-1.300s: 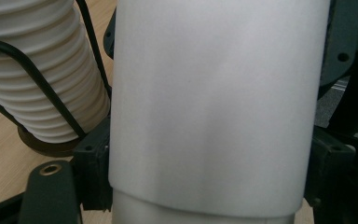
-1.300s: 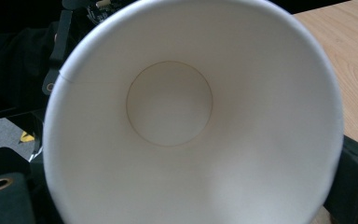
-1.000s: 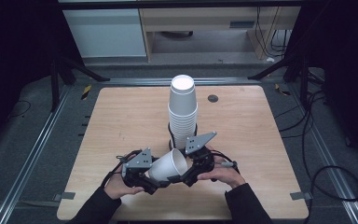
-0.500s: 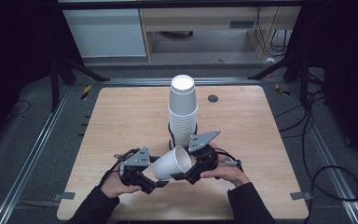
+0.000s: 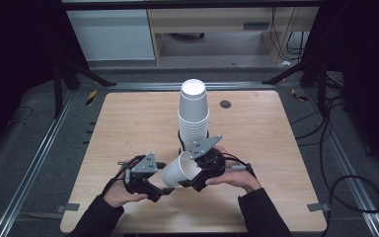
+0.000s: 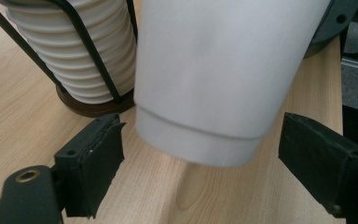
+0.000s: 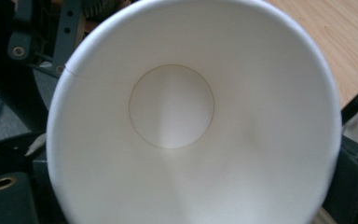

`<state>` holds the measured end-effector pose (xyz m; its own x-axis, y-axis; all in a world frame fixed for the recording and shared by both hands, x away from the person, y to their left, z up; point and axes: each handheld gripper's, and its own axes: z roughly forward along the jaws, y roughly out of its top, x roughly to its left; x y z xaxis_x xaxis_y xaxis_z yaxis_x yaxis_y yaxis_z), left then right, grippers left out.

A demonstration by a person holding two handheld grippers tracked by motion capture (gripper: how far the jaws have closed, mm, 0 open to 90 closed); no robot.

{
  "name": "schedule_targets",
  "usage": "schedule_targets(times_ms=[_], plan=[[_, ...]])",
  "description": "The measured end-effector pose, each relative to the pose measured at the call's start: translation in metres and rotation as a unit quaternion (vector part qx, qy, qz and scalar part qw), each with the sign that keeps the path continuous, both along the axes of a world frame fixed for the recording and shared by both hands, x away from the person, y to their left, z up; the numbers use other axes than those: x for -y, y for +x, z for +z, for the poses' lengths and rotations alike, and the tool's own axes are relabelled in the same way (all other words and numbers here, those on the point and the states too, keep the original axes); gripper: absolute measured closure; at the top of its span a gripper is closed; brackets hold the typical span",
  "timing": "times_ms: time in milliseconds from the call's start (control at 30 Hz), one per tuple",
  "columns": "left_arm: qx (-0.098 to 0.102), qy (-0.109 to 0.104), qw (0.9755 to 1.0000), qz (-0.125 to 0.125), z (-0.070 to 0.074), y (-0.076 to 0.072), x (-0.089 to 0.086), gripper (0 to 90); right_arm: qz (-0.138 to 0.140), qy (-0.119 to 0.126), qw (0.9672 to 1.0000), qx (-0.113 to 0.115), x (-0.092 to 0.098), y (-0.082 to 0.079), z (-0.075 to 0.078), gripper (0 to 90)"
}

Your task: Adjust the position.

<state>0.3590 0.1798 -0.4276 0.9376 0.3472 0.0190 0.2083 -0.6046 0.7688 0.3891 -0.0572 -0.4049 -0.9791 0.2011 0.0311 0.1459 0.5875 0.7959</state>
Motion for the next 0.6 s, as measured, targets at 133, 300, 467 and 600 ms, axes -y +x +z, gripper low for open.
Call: schedule_targets(times_ms=[133,300,467,600], plan=[[0.002,0.014,0.9999,0.0,-0.002,0.0,0.002,13.4,0.008,-0.024,0.9997,0.002,-0.013,0.002,0.002,8.0],[0.004,0.02,0.9998,0.0,-0.004,0.001,0.003,16.2,0.025,-0.044,0.9987,0.0,-0.029,0.002,0.004,7.9],[0.004,0.014,0.9999,-0.001,-0.004,0.001,0.002,21.9,0.029,-0.045,0.9986,-0.005,-0.033,0.003,0.005,7.7],[0.008,0.008,0.9999,-0.001,-0.004,0.001,0.0,22.4,0.027,-0.041,0.9988,-0.005,-0.033,0.003,0.005,6.5]])
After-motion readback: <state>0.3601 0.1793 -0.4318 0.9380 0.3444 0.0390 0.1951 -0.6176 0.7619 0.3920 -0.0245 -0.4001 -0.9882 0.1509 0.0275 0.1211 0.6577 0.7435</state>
